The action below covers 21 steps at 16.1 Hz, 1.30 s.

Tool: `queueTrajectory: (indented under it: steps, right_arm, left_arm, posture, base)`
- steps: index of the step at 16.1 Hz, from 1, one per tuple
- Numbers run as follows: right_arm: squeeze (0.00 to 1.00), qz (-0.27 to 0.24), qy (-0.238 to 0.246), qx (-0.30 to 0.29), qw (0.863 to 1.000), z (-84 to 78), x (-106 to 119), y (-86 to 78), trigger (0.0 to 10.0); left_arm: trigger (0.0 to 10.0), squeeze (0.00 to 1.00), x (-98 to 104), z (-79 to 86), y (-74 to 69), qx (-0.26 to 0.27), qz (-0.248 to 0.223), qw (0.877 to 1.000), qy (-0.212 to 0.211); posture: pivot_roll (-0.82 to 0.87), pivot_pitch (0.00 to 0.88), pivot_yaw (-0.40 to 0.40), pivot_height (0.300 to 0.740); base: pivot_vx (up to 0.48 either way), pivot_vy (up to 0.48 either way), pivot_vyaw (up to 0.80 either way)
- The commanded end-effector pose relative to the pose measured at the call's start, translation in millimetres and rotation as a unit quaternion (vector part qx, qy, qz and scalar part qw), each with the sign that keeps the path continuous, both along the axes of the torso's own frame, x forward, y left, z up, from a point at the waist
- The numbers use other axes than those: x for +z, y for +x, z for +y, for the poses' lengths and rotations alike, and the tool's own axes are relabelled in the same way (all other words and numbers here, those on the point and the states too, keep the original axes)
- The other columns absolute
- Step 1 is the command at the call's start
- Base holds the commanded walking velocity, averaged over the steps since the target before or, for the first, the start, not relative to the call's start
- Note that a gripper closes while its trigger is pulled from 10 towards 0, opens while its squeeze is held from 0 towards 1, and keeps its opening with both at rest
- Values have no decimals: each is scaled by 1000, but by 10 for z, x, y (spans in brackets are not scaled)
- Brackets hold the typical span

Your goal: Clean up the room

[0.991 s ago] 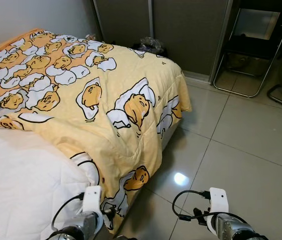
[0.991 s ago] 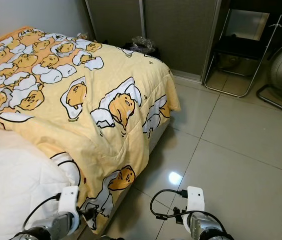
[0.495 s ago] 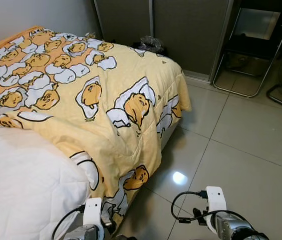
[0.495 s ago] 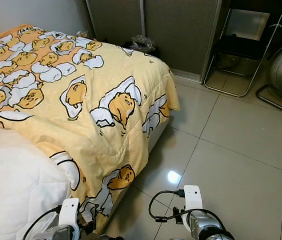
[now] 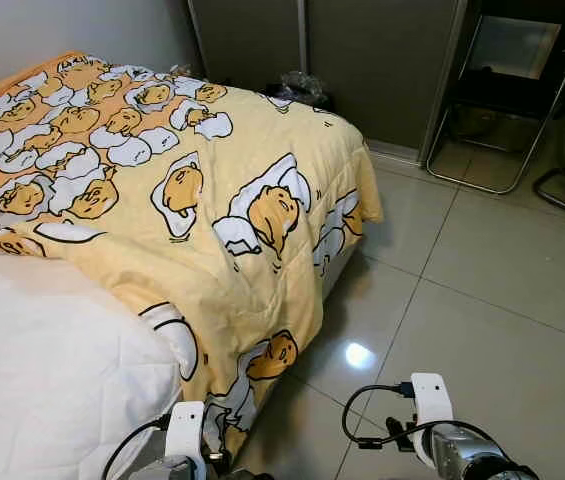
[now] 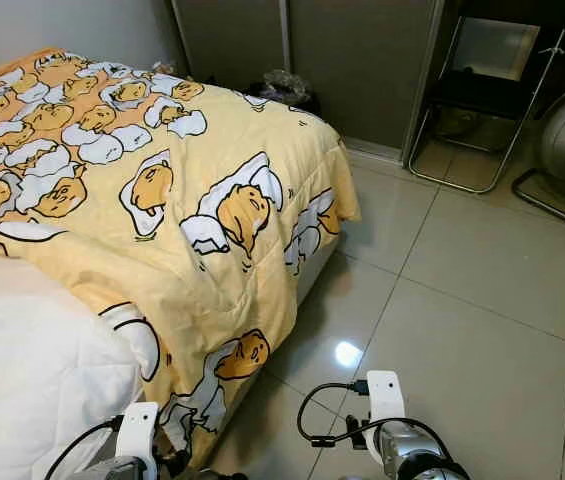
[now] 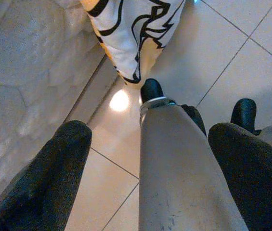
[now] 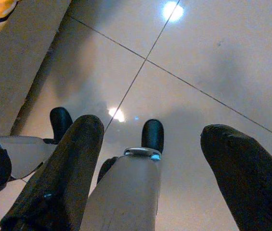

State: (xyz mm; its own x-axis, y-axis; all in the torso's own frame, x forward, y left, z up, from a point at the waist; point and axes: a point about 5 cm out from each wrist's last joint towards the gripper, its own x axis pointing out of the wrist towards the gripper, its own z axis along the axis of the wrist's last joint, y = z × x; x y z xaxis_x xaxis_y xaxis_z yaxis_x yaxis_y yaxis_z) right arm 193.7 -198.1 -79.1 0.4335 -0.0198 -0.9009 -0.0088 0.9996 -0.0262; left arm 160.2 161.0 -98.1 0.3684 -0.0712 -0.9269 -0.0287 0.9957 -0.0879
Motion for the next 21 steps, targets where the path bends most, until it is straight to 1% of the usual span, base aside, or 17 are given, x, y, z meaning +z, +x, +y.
queueTrajectory:
  steps: [1, 5, 16, 21]
  right_arm:
    - [0, 5, 5, 7, 1000, 47, -9, -5, 10000]
    - [0, 8, 6, 14, 1000, 58, -8, 0, 10000]
    - [0, 8, 7, 12, 1000, 64, -6, 6, 10000]
    - [0, 11, 3, 25, 1000, 53, -10, -7, 10000]
  left_arm:
    - [10000, 0, 6, 49, 8, -10, -1, 1000, 13]
    - [10000, 0, 8, 55, 11, -25, -2, 1000, 17]
    - [10000, 0, 13, 64, 21, -36, -4, 999, 20]
    - [10000, 0, 7, 47, 10, -41, -5, 999, 20]
  posture:
    - [-189, 0, 150, 740]
    - [-192, 0, 153, 740]
    - [-194, 0, 159, 740]
    - [-194, 0, 155, 740]
  base:
    - [0, 0, 0]
    - [0, 0, 0]
    - [0, 0, 0]
    - [0, 0, 0]
